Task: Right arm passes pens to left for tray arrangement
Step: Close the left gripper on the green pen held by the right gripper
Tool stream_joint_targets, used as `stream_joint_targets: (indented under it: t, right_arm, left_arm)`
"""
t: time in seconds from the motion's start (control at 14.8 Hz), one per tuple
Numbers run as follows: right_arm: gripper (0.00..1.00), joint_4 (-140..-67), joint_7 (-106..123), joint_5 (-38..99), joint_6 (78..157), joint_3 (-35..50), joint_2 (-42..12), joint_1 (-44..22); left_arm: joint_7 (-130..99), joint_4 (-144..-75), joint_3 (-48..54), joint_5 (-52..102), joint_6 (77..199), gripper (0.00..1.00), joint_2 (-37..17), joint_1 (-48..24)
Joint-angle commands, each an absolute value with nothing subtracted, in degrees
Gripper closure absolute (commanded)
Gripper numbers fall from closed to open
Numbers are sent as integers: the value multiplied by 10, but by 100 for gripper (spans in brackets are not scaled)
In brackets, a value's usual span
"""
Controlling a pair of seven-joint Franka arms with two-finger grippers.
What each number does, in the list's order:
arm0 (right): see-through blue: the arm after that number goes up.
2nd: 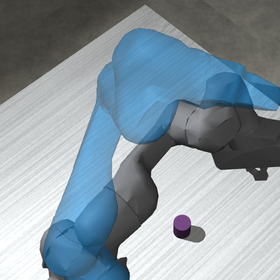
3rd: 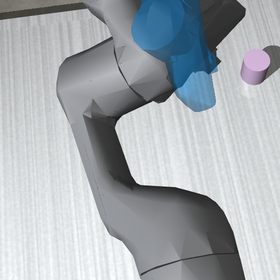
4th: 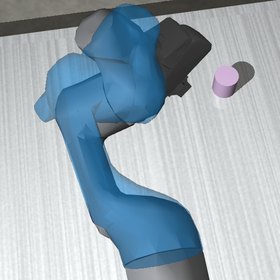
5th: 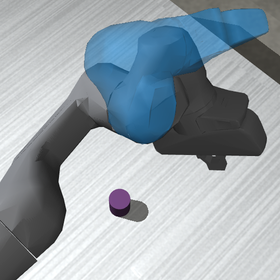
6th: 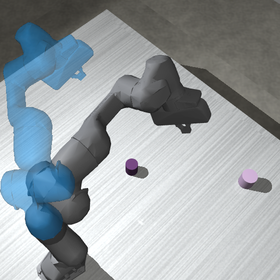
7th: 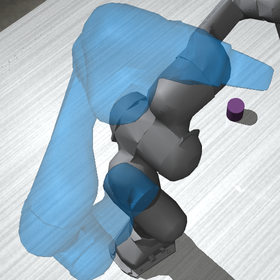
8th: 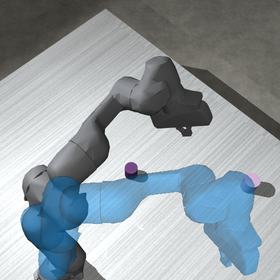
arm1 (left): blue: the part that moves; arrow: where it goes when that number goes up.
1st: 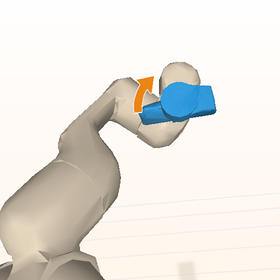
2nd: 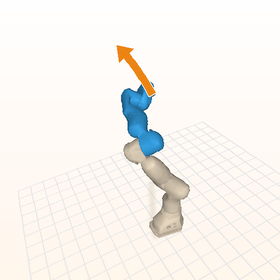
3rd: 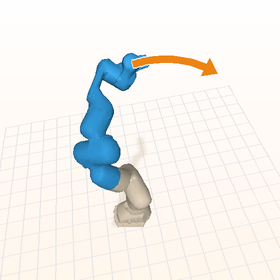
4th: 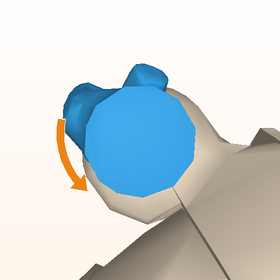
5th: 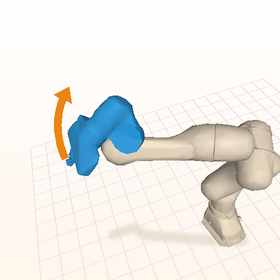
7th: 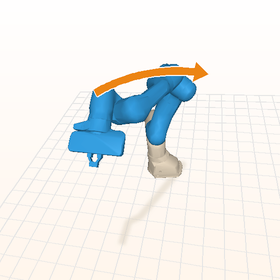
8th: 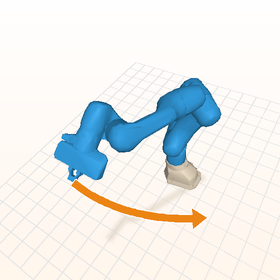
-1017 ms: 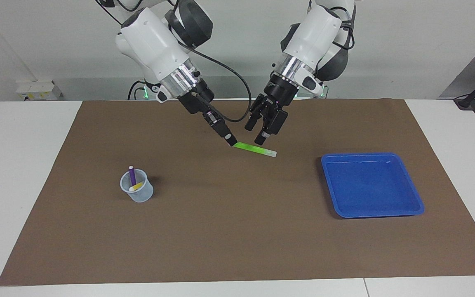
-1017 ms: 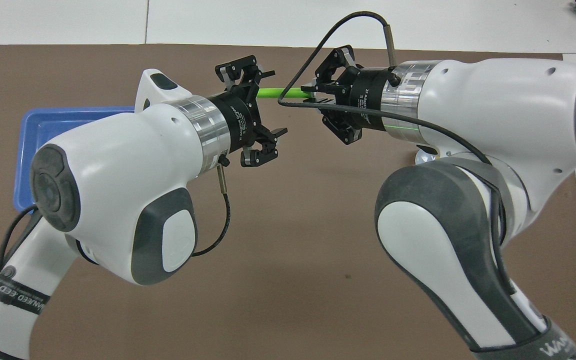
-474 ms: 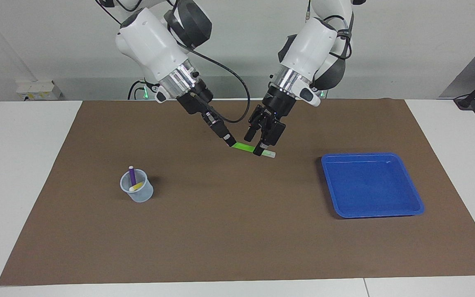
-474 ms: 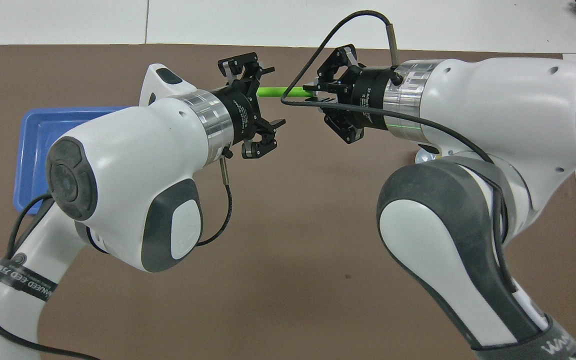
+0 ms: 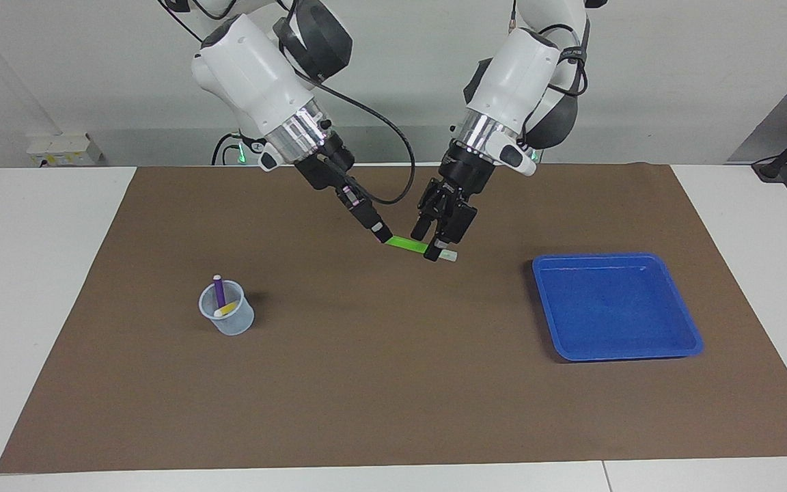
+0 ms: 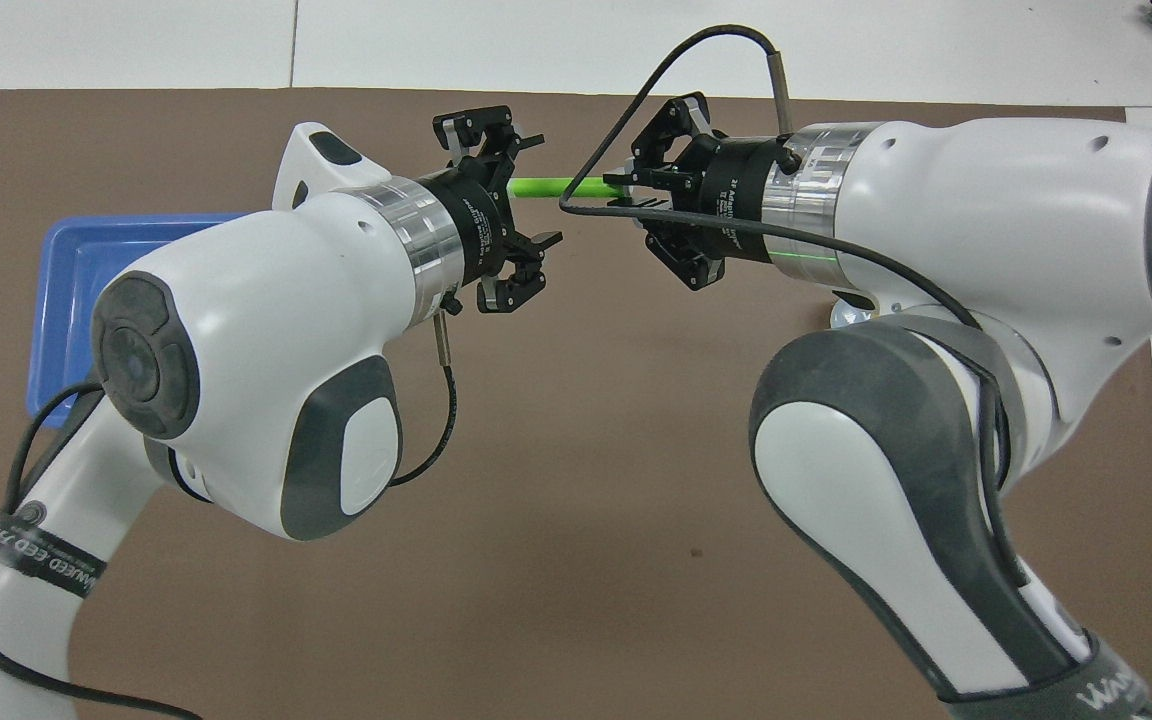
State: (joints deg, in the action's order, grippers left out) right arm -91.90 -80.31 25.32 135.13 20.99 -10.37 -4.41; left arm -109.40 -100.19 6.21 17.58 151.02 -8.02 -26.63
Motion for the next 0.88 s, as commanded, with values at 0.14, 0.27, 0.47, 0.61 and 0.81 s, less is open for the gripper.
stream_joint_targets:
  t: [0.14,0.27,0.47,0.61,0.81]
  right_arm:
    - [100,-938,-813,265,1362,213,-89,-44]
    - [100,-938,-813,265,1362,213,-89,-44]
    - [100,-938,-812,265,1362,213,-89,-44]
    - [100,-939,-812,265,1361,213,-88,-44]
    - [100,-941,-812,265,1362,213,-88,-44]
  left_arm:
    - [-1101,-995,59,165,1499,39,-83,-268]
    - [-1100,-995,59,165,1495,40,-83,-267]
    - [-1079,-993,56,157,1454,40,-74,-265]
    - [-1075,-994,56,157,1445,40,-70,-264]
    - [-1072,-994,55,156,1413,40,-57,-263]
